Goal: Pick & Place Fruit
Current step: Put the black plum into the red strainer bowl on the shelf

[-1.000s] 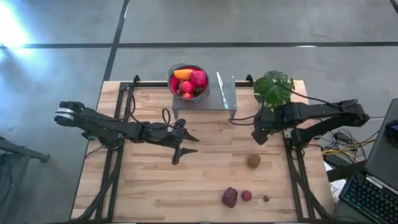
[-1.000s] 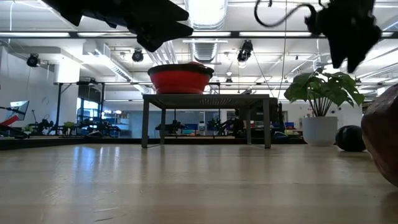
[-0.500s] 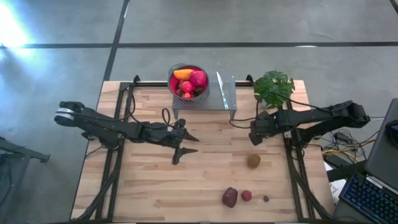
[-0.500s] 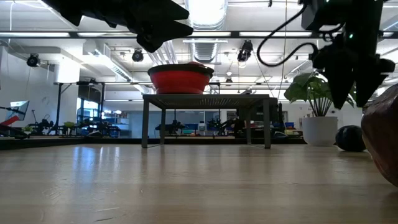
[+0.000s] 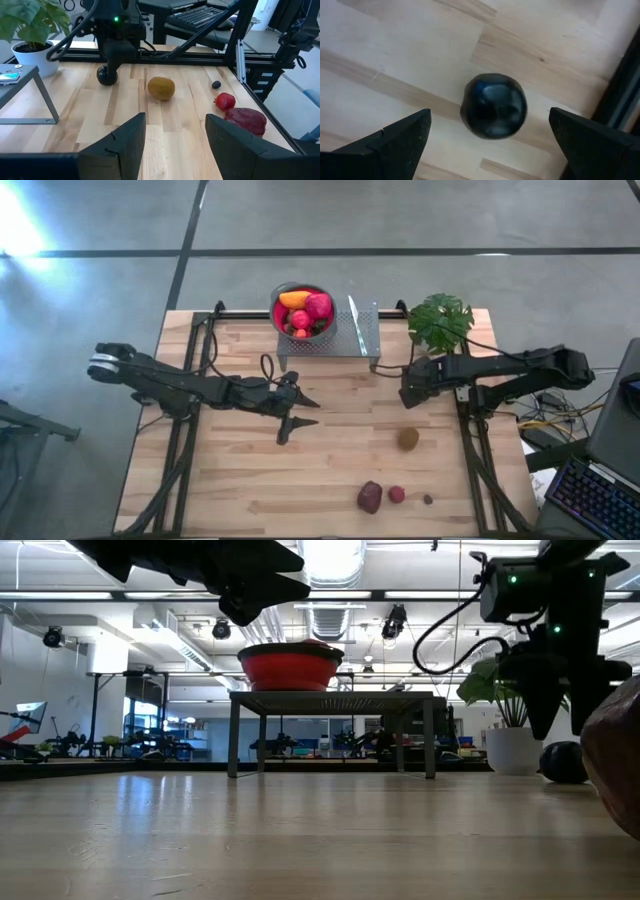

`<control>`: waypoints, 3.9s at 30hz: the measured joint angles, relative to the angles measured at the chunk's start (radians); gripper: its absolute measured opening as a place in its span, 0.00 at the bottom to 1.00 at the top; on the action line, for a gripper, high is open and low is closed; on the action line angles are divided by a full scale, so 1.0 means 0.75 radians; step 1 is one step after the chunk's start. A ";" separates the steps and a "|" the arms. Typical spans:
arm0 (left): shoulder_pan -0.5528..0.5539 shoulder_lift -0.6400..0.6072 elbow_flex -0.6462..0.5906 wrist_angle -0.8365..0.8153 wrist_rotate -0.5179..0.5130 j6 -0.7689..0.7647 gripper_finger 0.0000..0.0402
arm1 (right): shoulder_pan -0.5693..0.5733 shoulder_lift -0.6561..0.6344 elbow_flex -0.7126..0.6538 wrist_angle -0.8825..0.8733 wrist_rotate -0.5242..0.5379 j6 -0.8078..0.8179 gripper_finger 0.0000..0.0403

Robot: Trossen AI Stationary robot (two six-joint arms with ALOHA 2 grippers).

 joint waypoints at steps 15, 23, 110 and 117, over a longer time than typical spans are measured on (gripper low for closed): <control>0.000 0.000 -0.011 0.001 0.000 -0.001 0.53 | -0.052 0.001 -0.213 0.249 -0.034 -0.024 0.99; 0.000 0.000 -0.011 0.001 0.000 -0.001 0.53 | -0.052 0.001 -0.271 0.342 -0.030 -0.029 0.99; -0.001 0.000 -0.013 -0.004 0.000 -0.006 0.53 | -0.243 0.722 1.467 0.362 -0.226 -1.123 0.62; -0.001 0.000 -0.013 -0.004 0.000 -0.006 0.53 | -0.263 0.885 1.652 0.347 -0.228 -1.141 0.65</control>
